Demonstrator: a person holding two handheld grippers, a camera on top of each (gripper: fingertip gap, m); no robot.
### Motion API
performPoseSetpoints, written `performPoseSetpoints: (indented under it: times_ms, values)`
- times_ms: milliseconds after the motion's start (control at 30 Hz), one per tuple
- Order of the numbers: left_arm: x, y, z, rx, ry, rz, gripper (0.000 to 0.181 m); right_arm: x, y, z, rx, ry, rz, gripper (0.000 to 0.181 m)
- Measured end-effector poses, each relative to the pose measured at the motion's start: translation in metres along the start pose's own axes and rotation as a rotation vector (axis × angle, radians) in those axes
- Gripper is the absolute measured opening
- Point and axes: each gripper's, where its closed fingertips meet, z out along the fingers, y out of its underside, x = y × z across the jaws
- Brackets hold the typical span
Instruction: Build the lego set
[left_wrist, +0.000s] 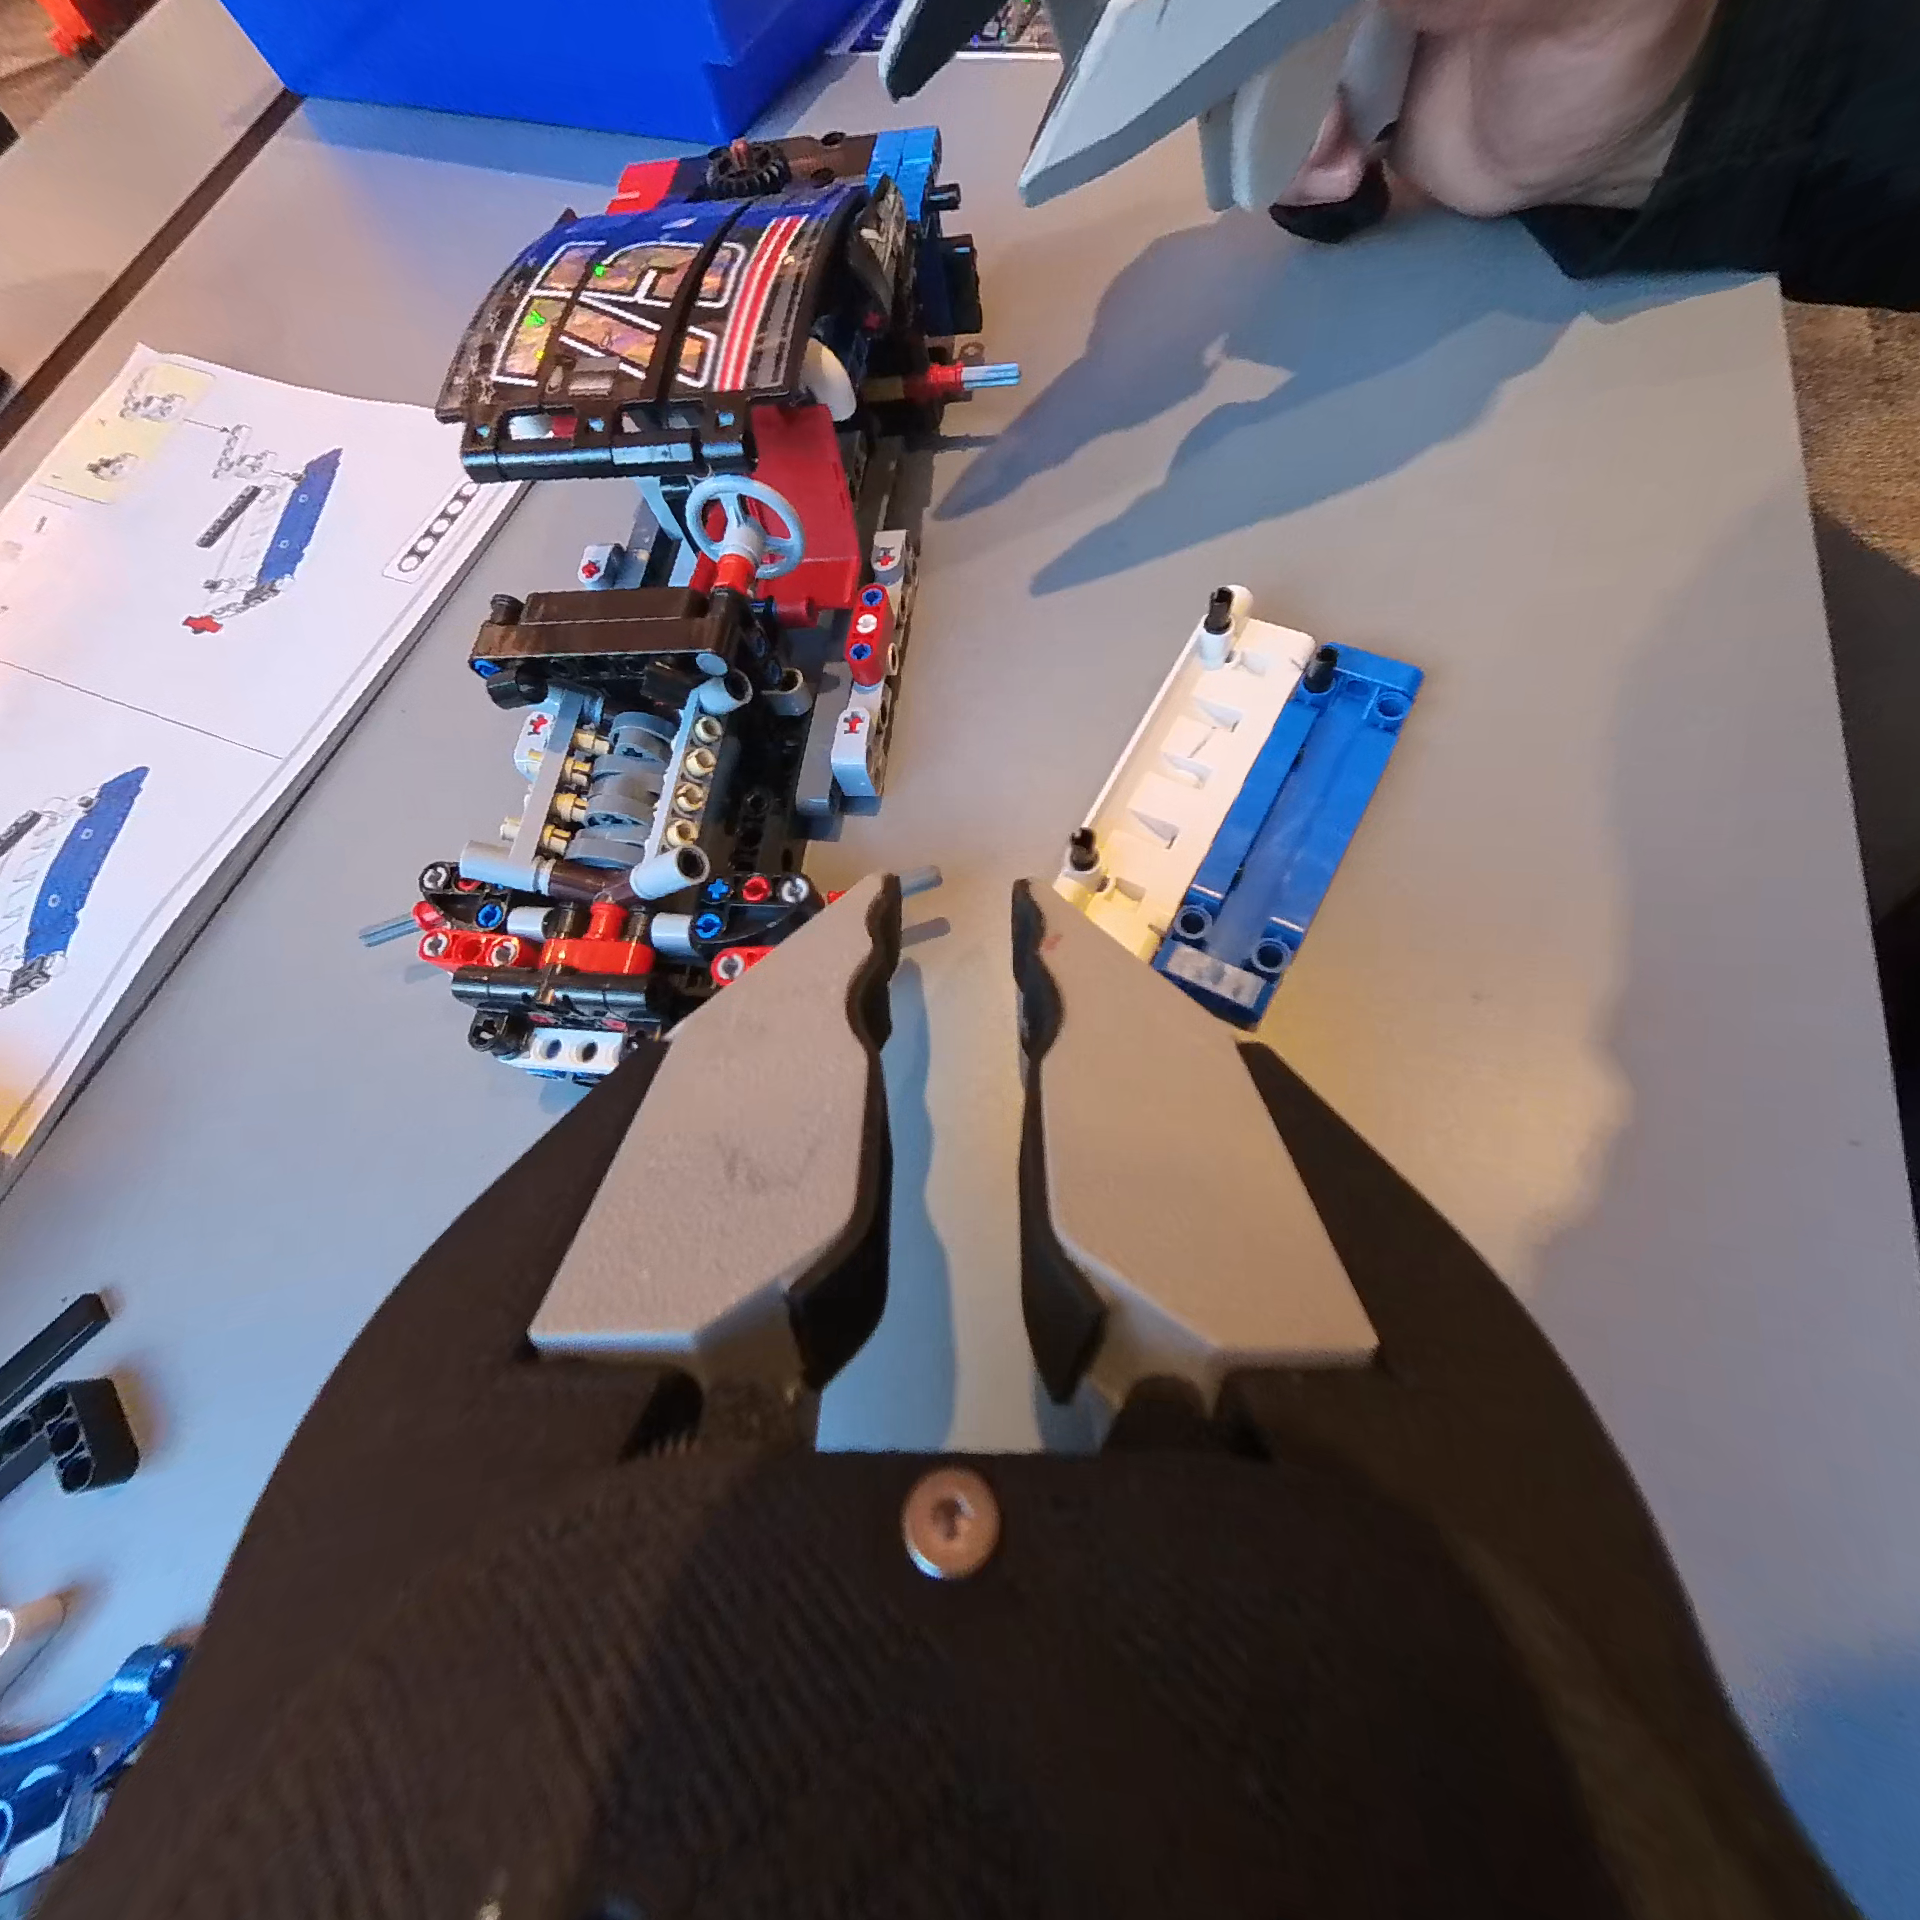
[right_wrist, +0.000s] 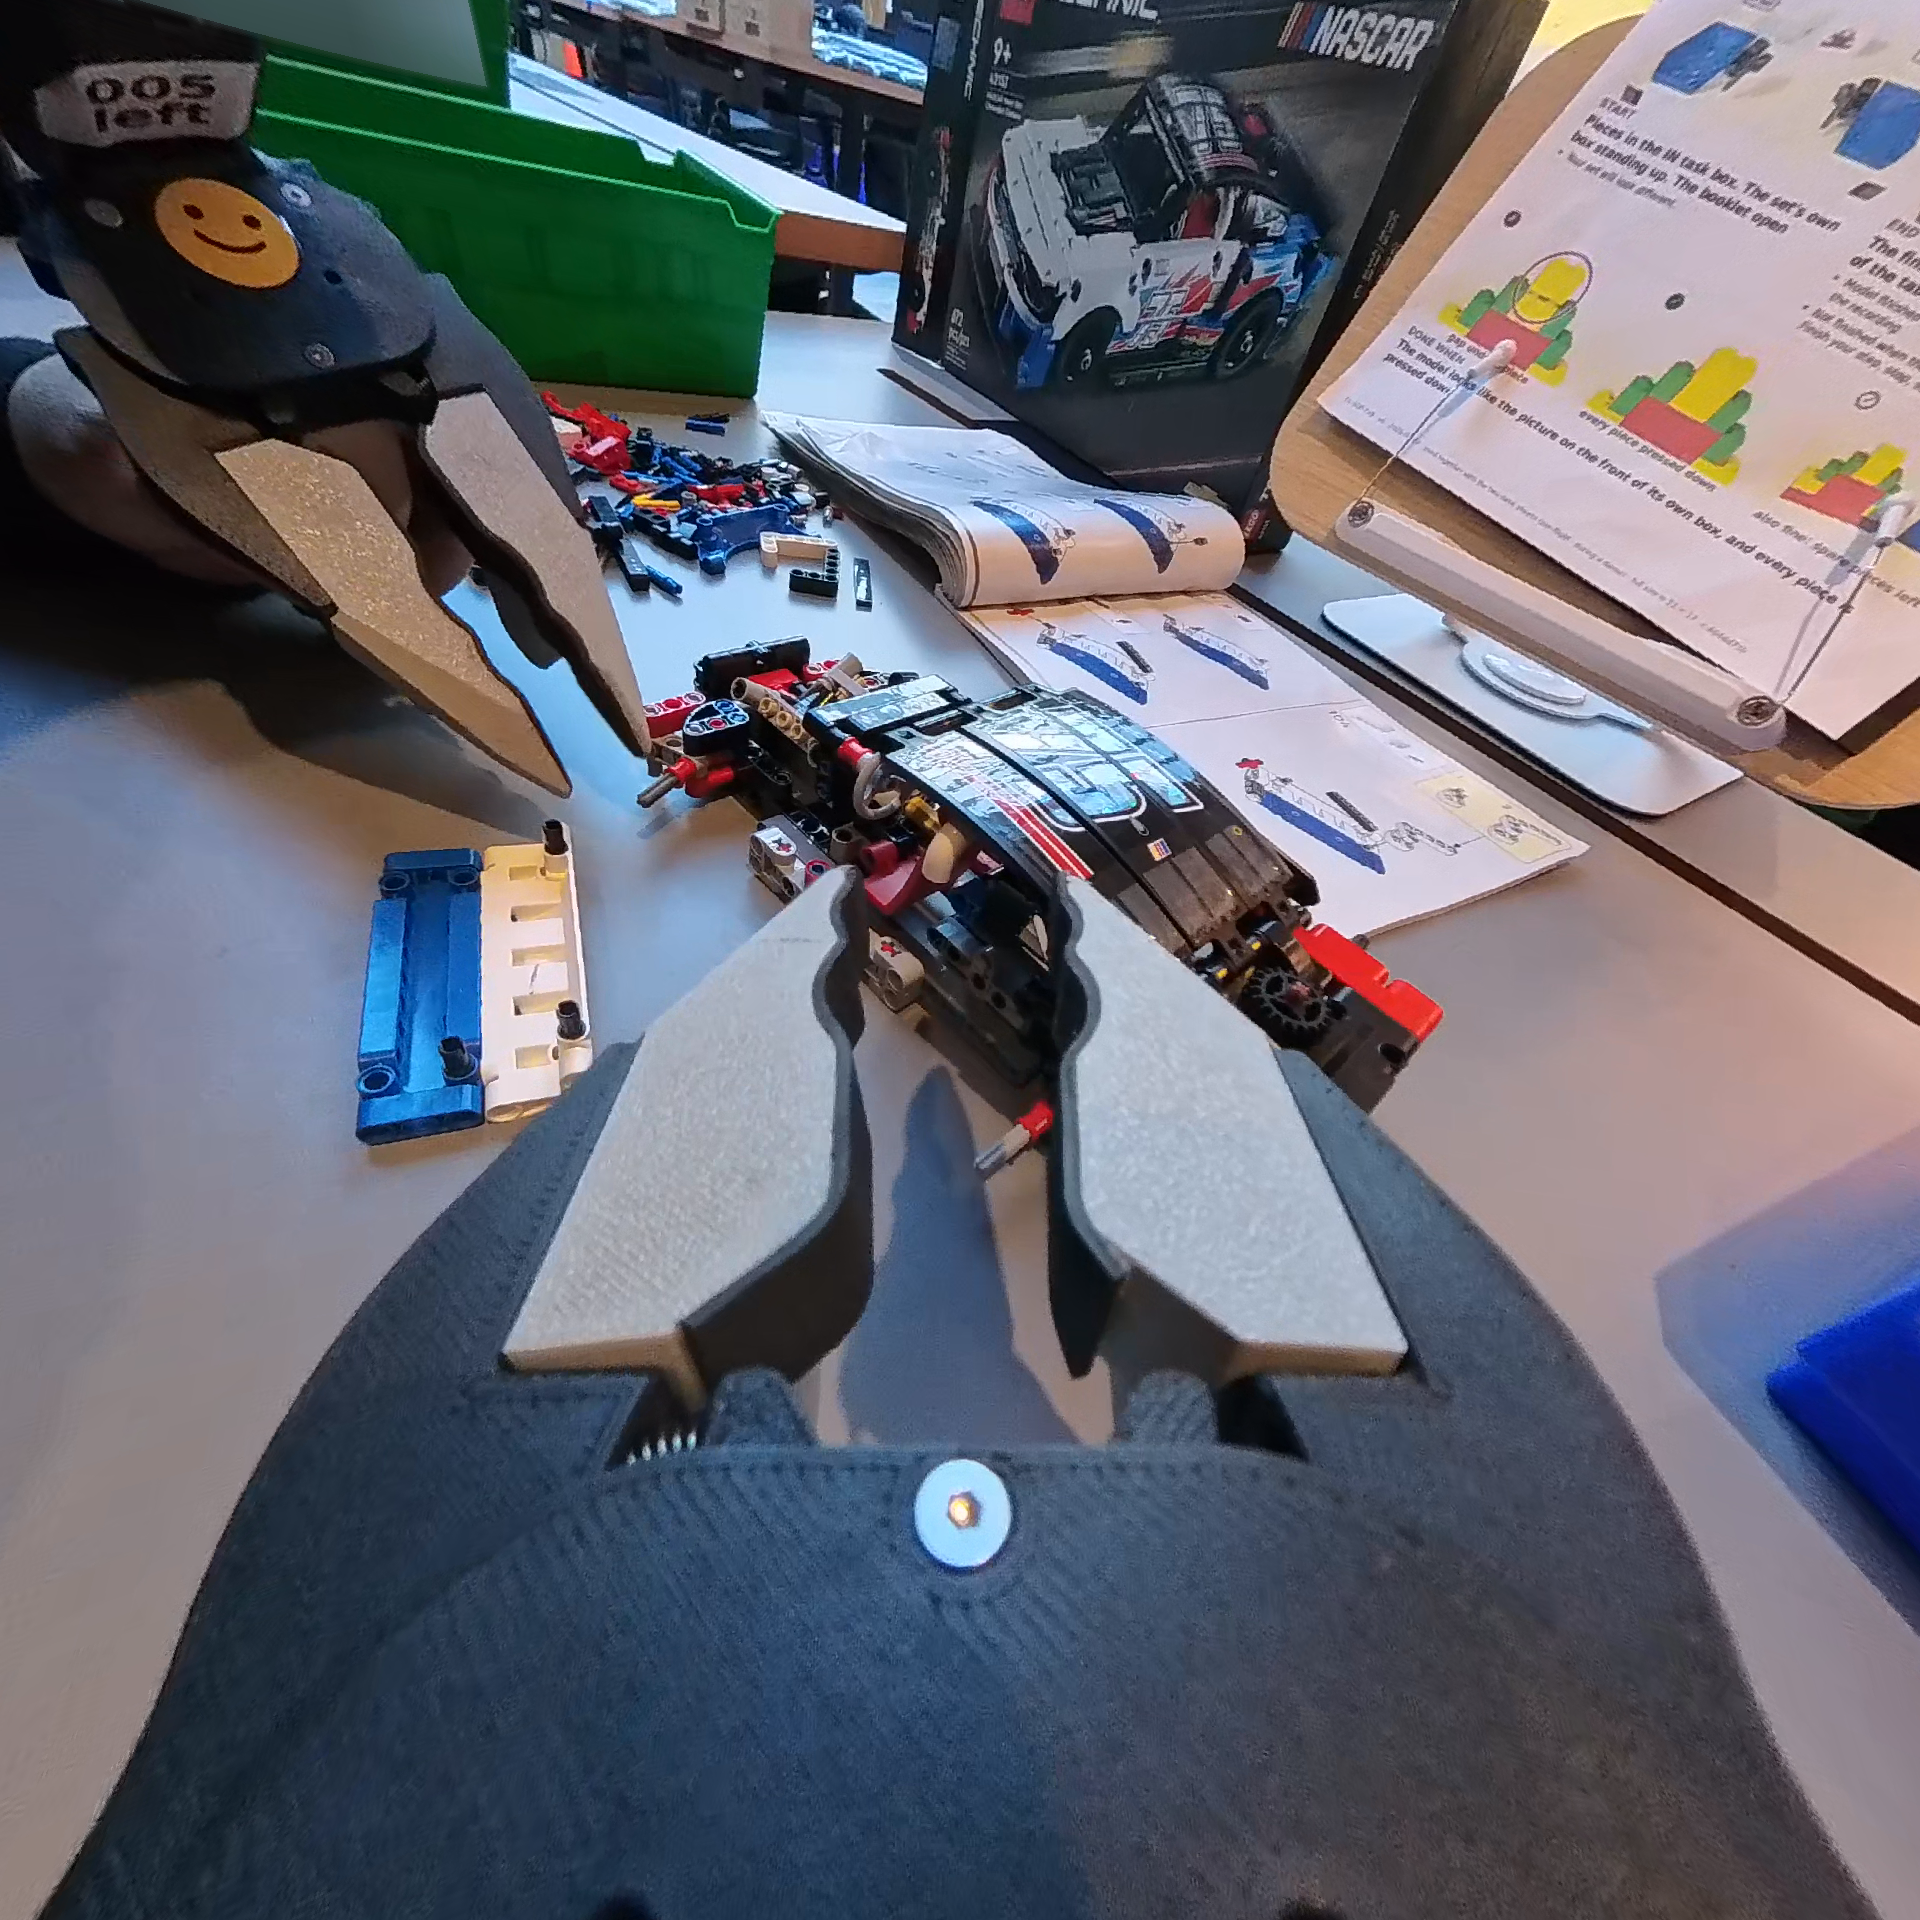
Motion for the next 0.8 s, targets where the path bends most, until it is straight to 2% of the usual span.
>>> performPoseSetpoints:
  times_ms: [600, 700, 800]
  values:
    - [-0.007, -0.003, -0.012, 0.029, 0.01, -0.053, 0.018, 0.001, 0.0, -0.001, -0.004, 0.02, -0.013, 0.03]
    - [-0.015, -0.012, -0.042, 0.073, 0.036, -0.132, 0.021, 0.003, 0.0, -0.002, -0.001, 0.025, -0.009, 0.03]
    - [-0.057, -0.01, -0.097, 0.07, -0.074, -0.141, 0.014, 0.002, -0.001, -0.002, 0.005, 0.017, -0.005, 0.03]
